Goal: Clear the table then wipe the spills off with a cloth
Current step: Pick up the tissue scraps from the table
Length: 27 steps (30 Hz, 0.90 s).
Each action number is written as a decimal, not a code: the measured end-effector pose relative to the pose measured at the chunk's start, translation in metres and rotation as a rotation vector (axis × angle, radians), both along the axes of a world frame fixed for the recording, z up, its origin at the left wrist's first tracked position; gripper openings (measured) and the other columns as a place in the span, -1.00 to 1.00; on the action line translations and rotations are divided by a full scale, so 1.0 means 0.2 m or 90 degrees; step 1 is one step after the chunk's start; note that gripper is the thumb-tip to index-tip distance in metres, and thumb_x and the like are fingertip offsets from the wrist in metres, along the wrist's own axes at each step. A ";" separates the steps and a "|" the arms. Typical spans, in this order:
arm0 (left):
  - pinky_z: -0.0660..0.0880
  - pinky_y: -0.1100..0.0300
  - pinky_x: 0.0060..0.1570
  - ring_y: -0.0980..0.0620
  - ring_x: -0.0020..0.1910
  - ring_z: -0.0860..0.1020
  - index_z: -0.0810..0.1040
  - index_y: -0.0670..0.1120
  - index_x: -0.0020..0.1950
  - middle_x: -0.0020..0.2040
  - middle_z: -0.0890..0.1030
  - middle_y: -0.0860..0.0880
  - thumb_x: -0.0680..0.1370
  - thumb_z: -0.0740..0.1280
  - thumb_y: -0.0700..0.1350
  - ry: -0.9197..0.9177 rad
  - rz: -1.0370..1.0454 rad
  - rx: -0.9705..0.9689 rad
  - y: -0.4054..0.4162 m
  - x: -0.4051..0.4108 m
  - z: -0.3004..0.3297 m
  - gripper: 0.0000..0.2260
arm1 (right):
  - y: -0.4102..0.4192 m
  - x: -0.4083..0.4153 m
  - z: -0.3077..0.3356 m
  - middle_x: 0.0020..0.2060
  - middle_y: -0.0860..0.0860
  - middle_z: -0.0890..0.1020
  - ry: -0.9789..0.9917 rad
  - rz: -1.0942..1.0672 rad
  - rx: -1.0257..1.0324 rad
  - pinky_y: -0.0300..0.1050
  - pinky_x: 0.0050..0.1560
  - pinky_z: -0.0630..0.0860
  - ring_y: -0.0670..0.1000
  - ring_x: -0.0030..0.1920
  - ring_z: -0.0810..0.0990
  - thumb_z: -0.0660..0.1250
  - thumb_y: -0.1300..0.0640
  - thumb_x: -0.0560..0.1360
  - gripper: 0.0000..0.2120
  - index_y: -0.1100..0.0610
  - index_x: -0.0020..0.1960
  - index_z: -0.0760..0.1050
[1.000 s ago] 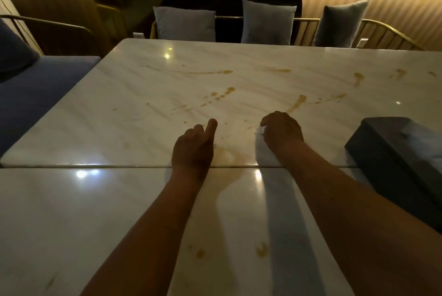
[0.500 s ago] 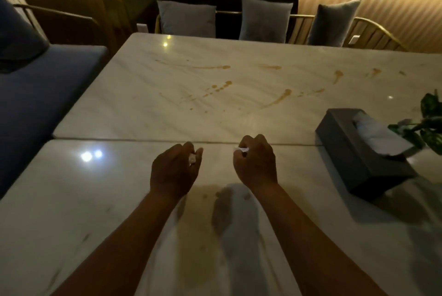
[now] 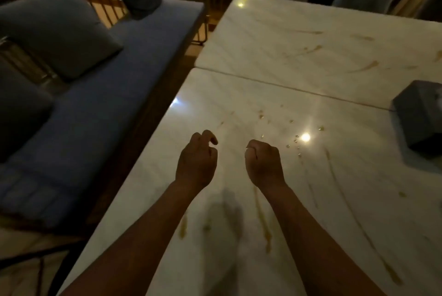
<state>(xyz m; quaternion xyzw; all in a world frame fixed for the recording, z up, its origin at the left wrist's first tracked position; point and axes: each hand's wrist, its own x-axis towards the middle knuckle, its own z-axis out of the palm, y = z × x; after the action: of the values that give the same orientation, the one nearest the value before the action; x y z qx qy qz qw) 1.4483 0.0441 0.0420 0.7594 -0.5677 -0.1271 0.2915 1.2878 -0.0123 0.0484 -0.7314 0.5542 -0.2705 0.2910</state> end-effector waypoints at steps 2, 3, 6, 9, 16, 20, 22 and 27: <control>0.57 0.05 -0.18 0.01 -0.18 0.53 0.49 0.02 0.16 0.02 0.49 -0.01 0.61 0.23 -0.24 0.033 0.022 -0.006 0.21 0.07 0.01 -0.79 | 0.16 0.10 0.03 -0.53 0.02 0.31 -0.005 0.046 0.003 -0.08 -0.44 0.15 0.01 -0.49 0.27 0.08 0.09 0.39 -0.77 0.13 -0.41 0.20; 0.54 0.18 -0.16 0.06 -0.13 0.53 0.51 0.01 0.18 0.03 0.50 0.02 0.61 0.24 -0.26 0.045 0.036 -0.009 0.31 0.11 0.02 -0.77 | 0.24 0.14 0.03 -0.52 0.02 0.29 -0.005 0.070 0.005 -0.06 -0.44 0.14 0.00 -0.48 0.25 0.09 0.08 0.39 -0.77 0.12 -0.41 0.19; 0.40 0.40 -0.14 0.14 -0.06 0.51 0.55 0.02 0.22 0.04 0.56 0.03 0.64 0.23 -0.26 0.041 0.119 -0.034 0.59 0.23 0.03 -0.75 | 0.42 0.28 0.02 -0.47 0.03 0.36 0.012 0.157 0.016 -0.04 -0.39 0.17 0.00 -0.44 0.31 0.07 0.06 0.42 -0.77 0.12 -0.38 0.24; 0.44 0.37 -0.17 0.15 -0.11 0.53 0.56 0.04 0.24 -0.01 0.59 0.06 0.71 0.19 -0.14 0.027 0.229 -0.038 0.87 0.37 0.04 -0.80 | 0.61 0.45 -0.02 -0.31 0.04 0.56 0.015 0.243 0.039 -0.03 -0.25 0.40 0.05 -0.28 0.52 0.05 0.08 0.42 -0.73 0.16 -0.27 0.47; 0.48 0.04 0.03 -0.12 0.05 0.59 0.57 -0.05 0.20 0.09 0.63 -0.10 0.64 0.08 -0.08 0.059 0.488 -0.019 1.50 0.78 0.03 -0.71 | 1.05 0.96 -0.02 -0.20 0.06 0.62 0.063 0.467 0.039 -0.04 -0.11 0.49 0.08 -0.16 0.57 0.02 0.08 0.43 -0.64 0.16 -0.18 0.58; 0.44 0.01 0.22 -0.19 0.23 0.47 0.42 -0.04 0.40 0.33 0.43 -0.16 0.60 0.17 -0.24 0.231 0.565 0.094 1.77 1.02 -0.08 -0.63 | 1.24 1.29 -0.07 -0.25 0.06 0.53 0.125 0.583 0.007 0.06 -0.18 0.49 0.10 -0.22 0.51 0.04 0.03 0.48 -0.71 0.13 -0.19 0.47; 0.46 0.01 0.20 -0.18 0.19 0.47 0.40 -0.06 0.40 0.32 0.38 -0.17 0.57 0.18 -0.31 0.275 0.576 0.133 1.87 1.15 -0.17 -0.59 | 1.32 1.45 -0.10 -0.22 0.05 0.50 0.140 0.623 0.027 0.03 -0.18 0.45 0.09 -0.22 0.49 0.11 0.09 0.53 -0.82 0.11 -0.16 0.43; 0.41 0.17 -0.08 -0.11 0.08 0.54 0.51 -0.13 0.25 0.17 0.54 -0.14 0.53 0.27 -0.37 0.319 0.601 0.177 2.07 1.39 -0.40 -0.68 | 1.48 1.80 -0.27 -0.05 0.04 0.44 0.222 0.675 0.077 0.01 -0.06 0.44 0.14 -0.09 0.50 0.16 0.28 0.52 -0.85 0.05 -0.08 0.41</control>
<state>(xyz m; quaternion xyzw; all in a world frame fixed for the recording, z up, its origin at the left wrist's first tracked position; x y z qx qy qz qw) 1.7263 0.4573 -0.0386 0.9092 -0.0563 -0.2332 0.3404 1.6474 0.2830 -0.0062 -0.9260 0.1650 0.0702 0.3323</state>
